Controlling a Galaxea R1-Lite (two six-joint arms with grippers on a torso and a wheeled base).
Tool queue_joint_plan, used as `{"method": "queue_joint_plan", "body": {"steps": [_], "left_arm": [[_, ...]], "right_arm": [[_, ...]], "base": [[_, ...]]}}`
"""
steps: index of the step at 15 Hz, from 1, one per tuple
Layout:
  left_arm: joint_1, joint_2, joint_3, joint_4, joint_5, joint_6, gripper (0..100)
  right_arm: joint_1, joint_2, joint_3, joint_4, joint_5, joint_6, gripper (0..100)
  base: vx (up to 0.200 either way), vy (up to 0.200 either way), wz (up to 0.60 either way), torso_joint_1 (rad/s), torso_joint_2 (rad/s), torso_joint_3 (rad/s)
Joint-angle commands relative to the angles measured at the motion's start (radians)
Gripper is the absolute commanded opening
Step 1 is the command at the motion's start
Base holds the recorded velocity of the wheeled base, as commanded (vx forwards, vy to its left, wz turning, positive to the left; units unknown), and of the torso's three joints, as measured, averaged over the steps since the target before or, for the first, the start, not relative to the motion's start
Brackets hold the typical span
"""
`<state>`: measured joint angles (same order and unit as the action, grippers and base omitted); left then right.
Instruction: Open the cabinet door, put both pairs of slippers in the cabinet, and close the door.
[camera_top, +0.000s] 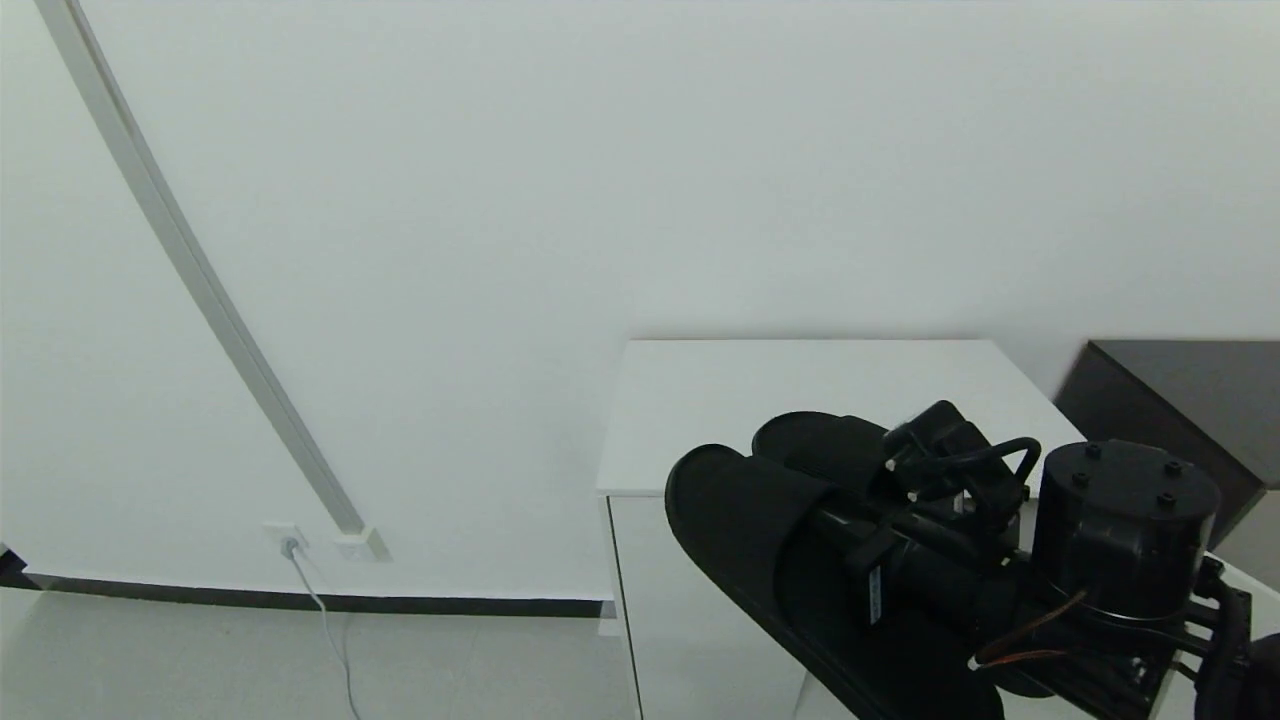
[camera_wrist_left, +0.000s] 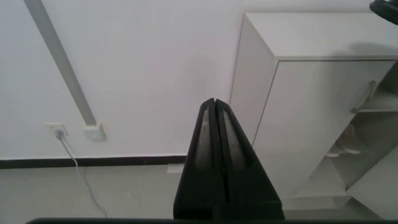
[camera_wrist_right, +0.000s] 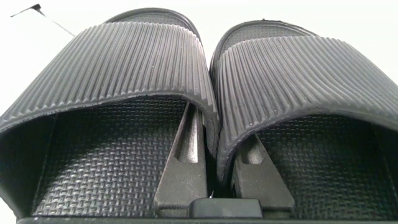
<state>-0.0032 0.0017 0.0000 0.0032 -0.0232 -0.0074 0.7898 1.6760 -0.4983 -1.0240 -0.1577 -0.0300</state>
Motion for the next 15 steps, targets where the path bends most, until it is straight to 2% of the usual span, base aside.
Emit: {"method": "queue_joint_plan", "body": {"steps": [1, 8, 13, 15], "left_arm": [[0.0, 0.0, 0.0, 0.0, 0.0, 0.0, 0], [0.0, 0.0, 0.0, 0.0, 0.0, 0.0, 0], [0.0, 0.0, 0.0, 0.0, 0.0, 0.0, 0], [0.0, 0.0, 0.0, 0.0, 0.0, 0.0, 0]], "right_arm": [[0.002, -0.001, 0.004, -0.001, 0.001, -0.001, 0], [-0.014, -0.009, 0.04, -0.013, 0.081, 0.001, 0], [-0.014, -0.015, 0.052, -0.011, 0.087, -0.001, 0], [-0.014, -0.016, 0.052, -0.013, 0.087, -0.001, 0]], "base": [[-0.2, 0.0, 0.0, -0.007, 0.0, -0.002], [0.0, 0.0, 0.0, 0.0, 0.0, 0.0], [0.0, 0.0, 0.0, 0.0, 0.0, 0.0], [0.0, -0.2, 0.0, 0.002, 0.0, 0.007]]}}
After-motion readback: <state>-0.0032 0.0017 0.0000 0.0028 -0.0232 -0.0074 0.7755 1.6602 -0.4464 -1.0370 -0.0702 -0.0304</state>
